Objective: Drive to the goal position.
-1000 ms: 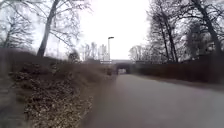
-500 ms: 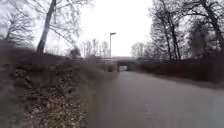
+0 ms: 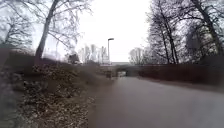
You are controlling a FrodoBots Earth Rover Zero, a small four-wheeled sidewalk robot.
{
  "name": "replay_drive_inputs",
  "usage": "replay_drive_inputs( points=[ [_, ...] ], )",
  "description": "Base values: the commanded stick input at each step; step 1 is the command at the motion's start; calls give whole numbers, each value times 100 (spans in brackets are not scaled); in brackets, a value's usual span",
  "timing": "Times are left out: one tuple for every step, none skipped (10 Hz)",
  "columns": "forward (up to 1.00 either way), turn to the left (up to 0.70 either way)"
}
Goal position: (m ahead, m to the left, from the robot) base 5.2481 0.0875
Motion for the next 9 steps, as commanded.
replay_drive_inputs(
  points=[
    [70, 0],
    [70, 0],
    [70, 0],
    [70, 0],
    [70, 0],
    [70, 0],
    [70, 0],
    [70, 0],
    [70, 0]
  ],
)
